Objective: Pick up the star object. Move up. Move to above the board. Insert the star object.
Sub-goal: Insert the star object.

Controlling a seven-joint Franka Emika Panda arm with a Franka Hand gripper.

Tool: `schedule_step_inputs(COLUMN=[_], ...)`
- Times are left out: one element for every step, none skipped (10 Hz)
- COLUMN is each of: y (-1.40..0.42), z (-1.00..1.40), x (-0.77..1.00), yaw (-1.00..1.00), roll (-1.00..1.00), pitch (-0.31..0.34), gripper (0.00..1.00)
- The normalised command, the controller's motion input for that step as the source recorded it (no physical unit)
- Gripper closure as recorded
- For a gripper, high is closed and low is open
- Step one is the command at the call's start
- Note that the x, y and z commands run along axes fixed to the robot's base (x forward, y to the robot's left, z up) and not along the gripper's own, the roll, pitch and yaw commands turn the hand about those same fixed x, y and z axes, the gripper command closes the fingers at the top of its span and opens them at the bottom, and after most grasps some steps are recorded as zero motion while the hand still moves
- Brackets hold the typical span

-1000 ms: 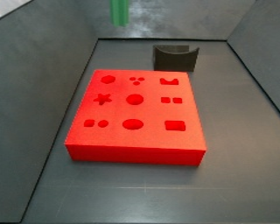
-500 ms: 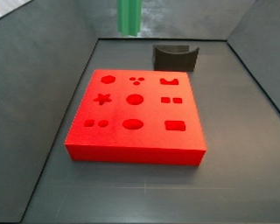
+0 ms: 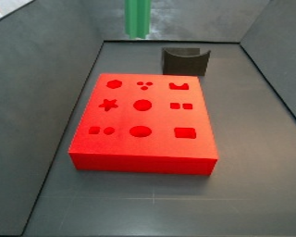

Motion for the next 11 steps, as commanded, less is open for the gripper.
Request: schedule_step_inputs(y=[0.09,0.15,0.14,0.13,0.05,0.0,0.0,0.01,0.0,0.0,0.0], z=[0.0,0.0,0.0,0.0,0.0,0.0,-0.12,-0.17,-0.25,-0.25,-0.25], x=[-0.22,-0.44,-0.56,-0.51,-0.19,-0.03,-0.07,-0.07,0.0,0.0,0.02], yaw=[0.13,0.22,0.26,0.27,0.26,0.02,0.07,0.02,0.0,-0.04,-0.17], roll=[0.0,-0.01,0.0,0.0,0.0,0.0,0.01,0.0,0.04,0.05,0.04], pitch=[0.0,-0.08,-0.097,-0.09,-0.029,0.0,0.0,0.0,0.0,0.0,0.0], gripper=[1.0,1.0,1.0,1.0,1.0,1.0,1.0,1.0,1.0,1.0,1.0])
